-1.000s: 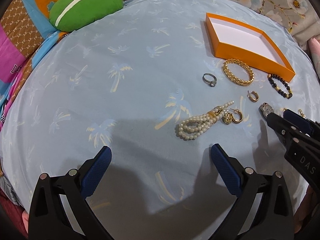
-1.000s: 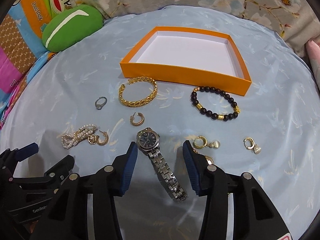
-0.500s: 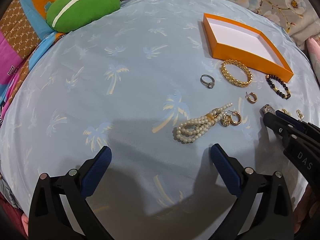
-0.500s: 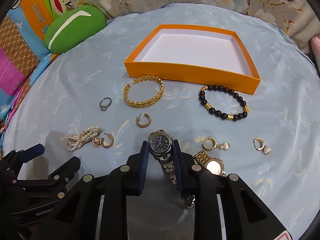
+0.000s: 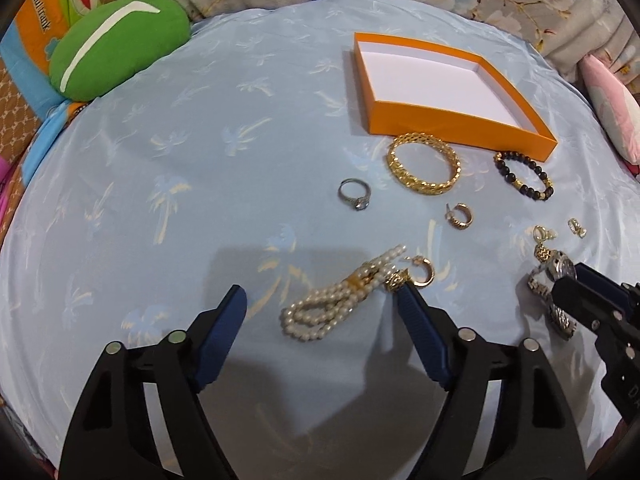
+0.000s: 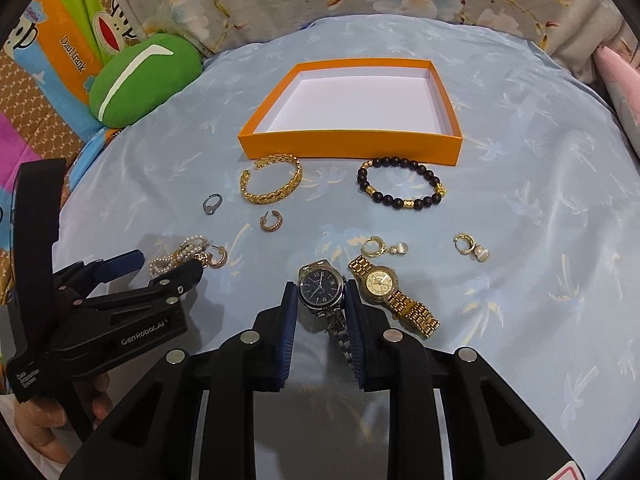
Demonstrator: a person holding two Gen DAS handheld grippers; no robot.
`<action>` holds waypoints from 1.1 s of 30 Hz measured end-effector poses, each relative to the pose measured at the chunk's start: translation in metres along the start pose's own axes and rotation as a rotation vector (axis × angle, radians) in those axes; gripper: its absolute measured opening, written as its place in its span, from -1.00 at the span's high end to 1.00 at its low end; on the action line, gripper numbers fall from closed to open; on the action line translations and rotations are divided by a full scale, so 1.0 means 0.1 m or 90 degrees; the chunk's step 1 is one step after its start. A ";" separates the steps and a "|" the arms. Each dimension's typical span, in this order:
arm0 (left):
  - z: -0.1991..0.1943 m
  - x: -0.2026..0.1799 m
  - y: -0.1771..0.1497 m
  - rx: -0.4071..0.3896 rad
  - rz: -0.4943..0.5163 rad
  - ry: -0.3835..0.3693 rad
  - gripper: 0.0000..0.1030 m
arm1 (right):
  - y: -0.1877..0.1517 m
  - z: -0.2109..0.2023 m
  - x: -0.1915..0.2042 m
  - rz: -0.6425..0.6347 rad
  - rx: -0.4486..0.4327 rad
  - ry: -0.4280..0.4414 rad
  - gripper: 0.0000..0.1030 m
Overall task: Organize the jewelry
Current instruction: 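Grasp the pearl bracelet with the left tool while the right tool holds the silver watch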
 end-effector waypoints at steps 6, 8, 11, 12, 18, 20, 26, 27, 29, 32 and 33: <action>-0.04 -0.12 0.01 -0.009 0.024 -0.017 0.06 | -0.02 -0.01 -0.04 0.008 0.001 0.004 0.57; -0.06 -0.15 -0.01 -0.009 0.027 -0.023 0.31 | -0.02 -0.01 -0.04 0.008 0.002 0.005 0.57; -0.08 -0.21 -0.02 -0.005 0.030 -0.043 0.60 | -0.03 -0.01 -0.04 0.009 0.001 0.006 0.57; -0.09 -0.22 -0.03 -0.002 0.029 -0.052 0.63 | -0.03 -0.02 -0.03 0.009 0.001 0.007 0.57; -0.18 -0.23 -0.10 0.001 0.017 -0.089 0.60 | -0.05 -0.06 -0.03 0.010 -0.001 0.011 0.57; -0.20 -0.24 -0.11 -0.001 0.015 -0.092 0.60 | -0.05 -0.07 -0.03 0.012 -0.001 0.014 0.57; -0.13 -0.30 -0.09 0.005 0.017 -0.070 0.32 | -0.07 -0.08 -0.05 0.013 -0.001 0.017 0.57; -0.11 -0.32 -0.09 0.006 0.019 -0.068 0.32 | -0.07 -0.09 -0.06 0.014 0.000 0.017 0.57; -0.10 -0.34 -0.08 0.004 0.025 -0.055 0.33 | -0.07 -0.10 -0.07 0.016 0.000 0.018 0.57; -0.11 -0.35 -0.08 0.009 0.024 -0.065 0.67 | -0.08 -0.12 -0.09 0.016 -0.002 0.019 0.57; -0.12 -0.35 -0.08 0.013 0.021 -0.077 0.69 | -0.08 -0.13 -0.09 0.017 -0.003 0.019 0.57</action>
Point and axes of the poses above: each gripper's, at about its wrist camera, not at the fingertips, and z roughly the way its jaws point, x to its left, y to its top, the point moved 8 cm from there along z, roughly the way its jaws point, and after that the axes turned 6 degrees about x, right-handed, at the moved point
